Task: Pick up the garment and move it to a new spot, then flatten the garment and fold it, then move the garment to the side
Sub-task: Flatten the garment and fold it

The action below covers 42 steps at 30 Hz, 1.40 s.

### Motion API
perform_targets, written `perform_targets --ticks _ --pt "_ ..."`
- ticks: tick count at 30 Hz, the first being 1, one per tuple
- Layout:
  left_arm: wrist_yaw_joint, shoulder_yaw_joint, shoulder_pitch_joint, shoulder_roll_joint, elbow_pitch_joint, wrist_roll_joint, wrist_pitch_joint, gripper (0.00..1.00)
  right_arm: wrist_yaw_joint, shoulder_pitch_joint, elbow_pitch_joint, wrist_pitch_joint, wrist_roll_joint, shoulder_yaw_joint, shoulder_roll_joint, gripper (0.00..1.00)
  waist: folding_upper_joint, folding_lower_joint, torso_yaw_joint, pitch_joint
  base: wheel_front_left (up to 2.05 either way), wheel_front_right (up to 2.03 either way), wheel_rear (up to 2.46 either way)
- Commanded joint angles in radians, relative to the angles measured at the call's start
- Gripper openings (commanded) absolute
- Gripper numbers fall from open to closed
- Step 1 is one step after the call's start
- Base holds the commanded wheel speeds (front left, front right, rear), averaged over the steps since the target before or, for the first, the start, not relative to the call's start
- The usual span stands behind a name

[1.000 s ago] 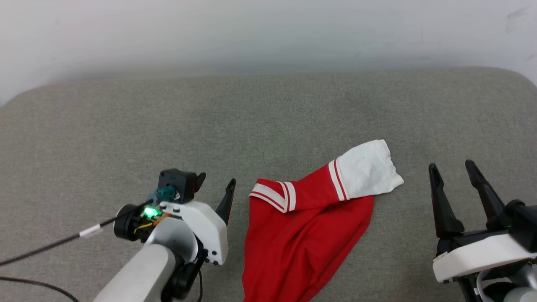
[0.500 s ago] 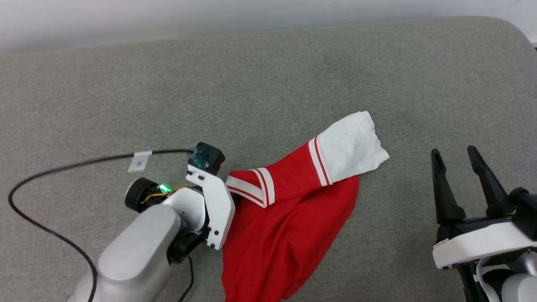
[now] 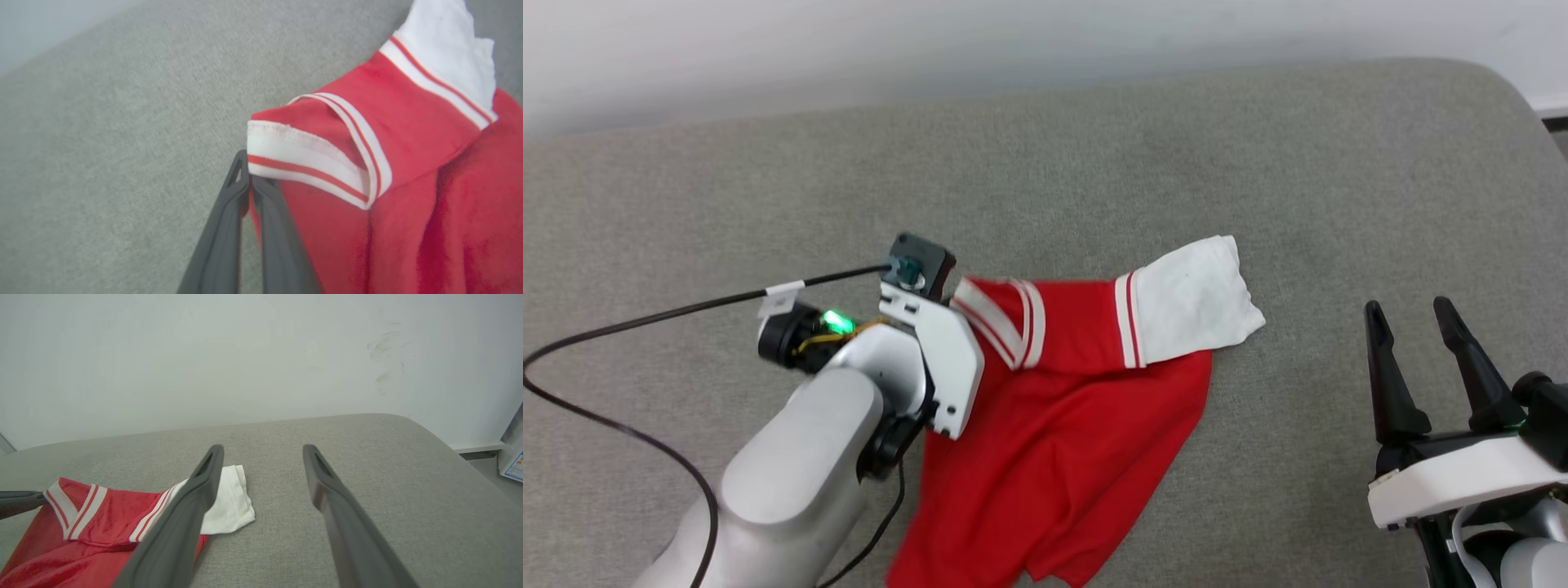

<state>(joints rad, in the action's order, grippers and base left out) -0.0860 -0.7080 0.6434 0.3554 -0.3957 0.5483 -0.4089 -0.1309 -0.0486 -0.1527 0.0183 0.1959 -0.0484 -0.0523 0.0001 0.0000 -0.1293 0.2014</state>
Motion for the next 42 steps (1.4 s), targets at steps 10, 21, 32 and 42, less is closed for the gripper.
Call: perform_targets --ticks 10,21,32,42 --pt "-0.01 -0.107 -0.032 -0.074 0.201 -0.091 0.119 0.0 0.0 0.038 -0.016 0.026 0.01 -0.018 0.003 1.0 -0.0001 0.0 0.018 -0.077 0.0 0.0 0.0" --pt "0.082 -0.295 -0.201 -0.173 0.129 -0.035 0.071 0.79 0.0 0.052 -0.026 0.033 0.025 -0.025 0.003 1.0 -0.0001 0.0 0.012 -0.073 0.0 0.0 0.0" --pt "-0.016 -0.196 -0.234 -0.133 0.253 -0.068 0.301 1.0 0.0 0.073 -0.036 0.043 0.016 -0.028 0.003 1.0 -0.0001 0.0 0.057 -0.122 0.0 0.0 0.0" --pt "-0.037 -0.039 -0.164 0.034 0.292 0.026 0.175 1.0 0.0 0.07 -0.051 0.049 0.019 -0.016 0.003 1.0 -0.0001 0.0 0.052 -0.093 0.0 0.0 0.0"
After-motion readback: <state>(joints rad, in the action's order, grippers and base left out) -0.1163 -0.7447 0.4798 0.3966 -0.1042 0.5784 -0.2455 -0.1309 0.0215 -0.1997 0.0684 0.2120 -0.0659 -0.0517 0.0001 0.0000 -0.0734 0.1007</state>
